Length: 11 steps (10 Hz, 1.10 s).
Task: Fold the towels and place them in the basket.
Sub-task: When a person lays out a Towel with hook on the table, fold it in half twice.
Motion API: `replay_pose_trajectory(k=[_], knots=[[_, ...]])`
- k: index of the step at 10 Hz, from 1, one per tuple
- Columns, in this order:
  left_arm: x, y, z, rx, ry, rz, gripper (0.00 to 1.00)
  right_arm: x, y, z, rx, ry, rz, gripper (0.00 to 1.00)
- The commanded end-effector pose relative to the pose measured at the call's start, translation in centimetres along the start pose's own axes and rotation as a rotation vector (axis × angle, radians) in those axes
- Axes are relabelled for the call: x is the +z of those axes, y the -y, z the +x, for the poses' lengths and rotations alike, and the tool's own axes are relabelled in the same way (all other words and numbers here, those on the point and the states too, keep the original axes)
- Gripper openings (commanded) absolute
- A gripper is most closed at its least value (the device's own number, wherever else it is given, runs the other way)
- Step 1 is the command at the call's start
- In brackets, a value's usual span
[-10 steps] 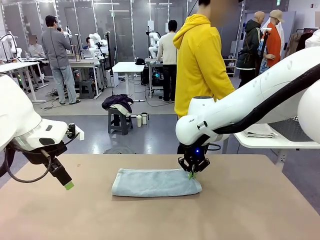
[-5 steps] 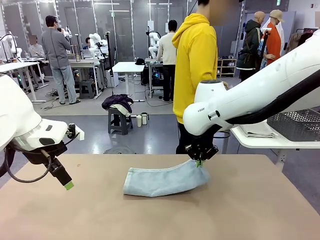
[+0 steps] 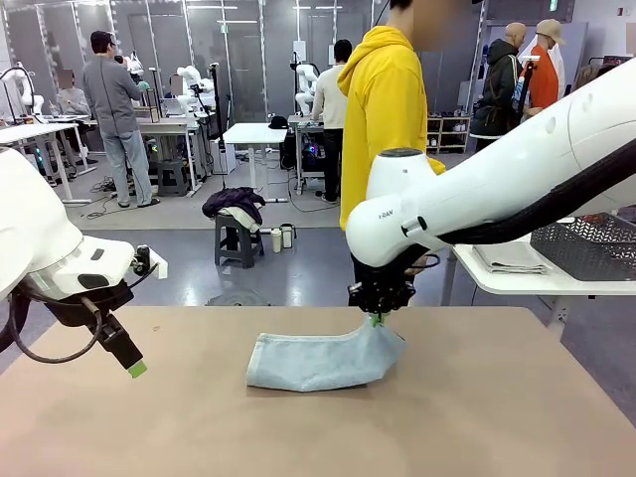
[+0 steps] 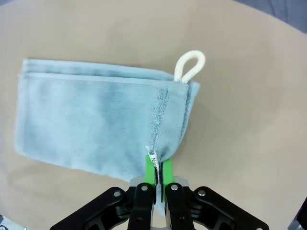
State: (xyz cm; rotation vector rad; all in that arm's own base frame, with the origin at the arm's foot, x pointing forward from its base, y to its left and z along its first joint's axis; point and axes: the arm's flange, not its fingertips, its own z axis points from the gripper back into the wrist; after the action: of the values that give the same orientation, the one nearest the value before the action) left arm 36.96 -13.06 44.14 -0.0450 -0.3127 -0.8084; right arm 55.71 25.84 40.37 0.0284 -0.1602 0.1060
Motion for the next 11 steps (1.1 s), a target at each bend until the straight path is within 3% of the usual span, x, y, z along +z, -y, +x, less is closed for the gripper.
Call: replay_pose_trajectory(k=[1,5,11], knots=[[-0.2,0.2,0.2,0.011,0.0,0.01,1.0,1.4,-2.7,0.2,0.022,0.021,0.004,0.0],[-0.2,0.2,0.2,0.011,0.0,0.01,1.0,0.2,-9.3,1.9,0.026,-0.058,0.032,0.0],[-0.2,0.2,0.2,0.011,0.0,0.01,1.0,-3.1,-16.6,3.0,-0.051,-0.067,0.091,0.0]])
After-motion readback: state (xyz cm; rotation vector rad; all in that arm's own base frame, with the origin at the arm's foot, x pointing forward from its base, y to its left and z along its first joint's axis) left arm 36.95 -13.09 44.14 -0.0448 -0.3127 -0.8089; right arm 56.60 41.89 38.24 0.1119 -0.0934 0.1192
